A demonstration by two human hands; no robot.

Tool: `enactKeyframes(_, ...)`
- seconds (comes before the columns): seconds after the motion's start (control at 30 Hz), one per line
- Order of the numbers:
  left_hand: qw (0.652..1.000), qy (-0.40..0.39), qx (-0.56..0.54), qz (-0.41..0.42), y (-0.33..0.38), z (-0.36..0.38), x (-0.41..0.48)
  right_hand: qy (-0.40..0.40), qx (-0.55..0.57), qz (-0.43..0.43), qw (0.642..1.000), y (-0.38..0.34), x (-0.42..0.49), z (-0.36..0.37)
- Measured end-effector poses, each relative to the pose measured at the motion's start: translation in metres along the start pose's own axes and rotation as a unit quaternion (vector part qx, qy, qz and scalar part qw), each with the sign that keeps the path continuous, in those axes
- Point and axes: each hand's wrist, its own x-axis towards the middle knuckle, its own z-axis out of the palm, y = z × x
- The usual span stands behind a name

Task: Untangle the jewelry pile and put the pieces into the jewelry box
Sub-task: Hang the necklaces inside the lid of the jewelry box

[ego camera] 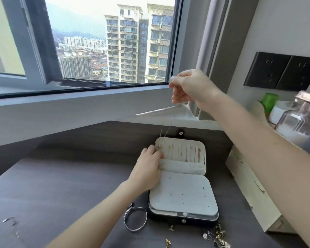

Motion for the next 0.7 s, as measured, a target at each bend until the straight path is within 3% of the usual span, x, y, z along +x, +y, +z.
enactKeyframes(0.53, 0.996, 0.069, -0.047, 0.01, 0.006, 0.004, -0.011, -0.084, 0.012, 0.059, 0.995, 0.047, -0.012, 0.026)
enactKeyframes(0.7, 0.997, 0.064, -0.044, 0.007, 0.005, 0.004, -0.011, -0.096, -0.098, 0.048, 0.989, 0.07, -0.028, 0.035)
